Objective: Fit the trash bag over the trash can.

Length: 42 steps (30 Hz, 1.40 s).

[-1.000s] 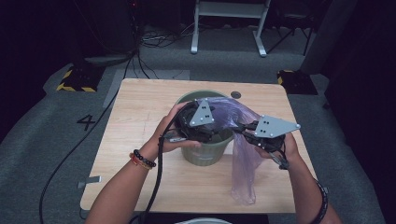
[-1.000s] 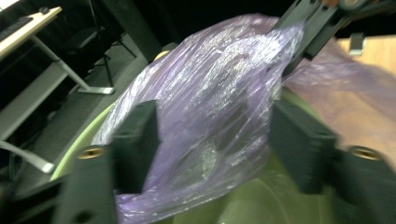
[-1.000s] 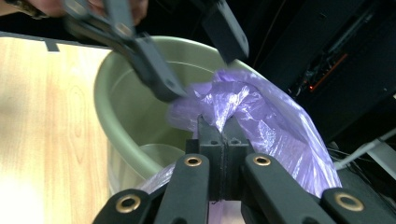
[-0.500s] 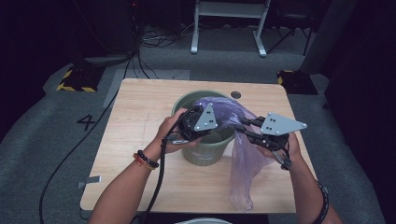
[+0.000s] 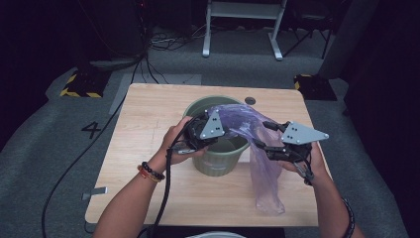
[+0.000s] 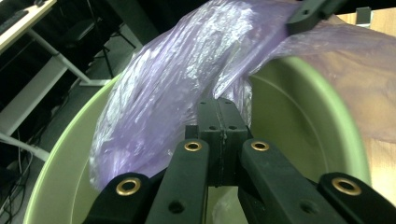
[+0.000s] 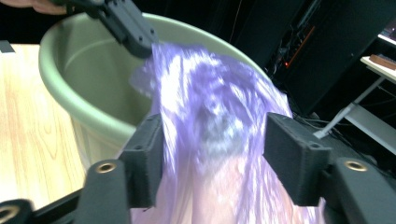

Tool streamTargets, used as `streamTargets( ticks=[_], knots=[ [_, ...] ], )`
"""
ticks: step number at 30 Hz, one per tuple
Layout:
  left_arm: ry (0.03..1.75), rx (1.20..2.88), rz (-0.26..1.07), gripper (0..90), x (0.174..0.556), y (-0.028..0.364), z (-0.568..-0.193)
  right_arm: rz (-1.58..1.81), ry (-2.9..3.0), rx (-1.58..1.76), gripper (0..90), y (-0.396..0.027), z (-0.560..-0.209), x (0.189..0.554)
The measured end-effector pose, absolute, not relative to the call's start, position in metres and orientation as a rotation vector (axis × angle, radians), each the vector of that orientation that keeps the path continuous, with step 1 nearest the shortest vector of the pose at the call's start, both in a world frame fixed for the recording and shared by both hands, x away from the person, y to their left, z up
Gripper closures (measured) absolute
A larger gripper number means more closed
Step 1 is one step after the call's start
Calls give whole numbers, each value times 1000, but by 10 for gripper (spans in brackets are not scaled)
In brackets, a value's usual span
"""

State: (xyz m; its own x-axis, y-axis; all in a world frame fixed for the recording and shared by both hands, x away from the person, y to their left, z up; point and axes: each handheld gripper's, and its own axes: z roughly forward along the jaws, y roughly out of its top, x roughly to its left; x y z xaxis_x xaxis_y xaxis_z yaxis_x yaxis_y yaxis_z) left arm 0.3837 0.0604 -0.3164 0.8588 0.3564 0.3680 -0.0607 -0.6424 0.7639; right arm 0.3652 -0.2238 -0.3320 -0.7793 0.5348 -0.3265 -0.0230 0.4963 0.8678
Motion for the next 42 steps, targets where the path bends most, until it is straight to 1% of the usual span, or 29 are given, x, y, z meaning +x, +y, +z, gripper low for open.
streamTargets(
  ticks=[3,9,13,17,18,19,21,24,25,28,30,37,40,42],
  knots=[
    [232,2182,636,900,385,66,-317,1262,2172,438,324,-229,-335,364],
    [266,2165,633,900,385,75,-319,1226,2201,485,330,-238,-346,362],
    [295,2155,618,900,387,82,-321,1199,2227,504,291,-242,-357,359],
    [306,2157,607,900,388,85,-324,1182,2245,533,288,-242,-368,362],
    [309,2154,605,900,388,86,-325,1180,2243,543,309,-242,-370,364],
    [310,2149,599,900,388,86,-325,1188,2238,553,363,-242,-371,365],
    [316,2145,594,900,388,87,-326,1208,2248,550,540,-242,-374,367],
    [315,2145,594,900,389,88,-326,1232,2240,529,716,-242,-376,368],
    [317,2144,598,900,389,88,-326,1249,2232,522,765,-242,-376,368],
    [322,2133,598,900,389,88,-326,1294,2224,508,863,-245,-374,367],
    [322,2130,589,900,390,89,-326,1302,2210,505,897,-247,-371,365],
    [337,2097,569,892,390,94,-326,1310,2159,489,900,-253,-356,360],
    [349,2094,576,772,389,93,-327,1283,2155,475,900,-252,-347,360],
    [339,2095,574,712,387,92,-327,1264,2159,468,900,-249,-340,362]
  ],
)
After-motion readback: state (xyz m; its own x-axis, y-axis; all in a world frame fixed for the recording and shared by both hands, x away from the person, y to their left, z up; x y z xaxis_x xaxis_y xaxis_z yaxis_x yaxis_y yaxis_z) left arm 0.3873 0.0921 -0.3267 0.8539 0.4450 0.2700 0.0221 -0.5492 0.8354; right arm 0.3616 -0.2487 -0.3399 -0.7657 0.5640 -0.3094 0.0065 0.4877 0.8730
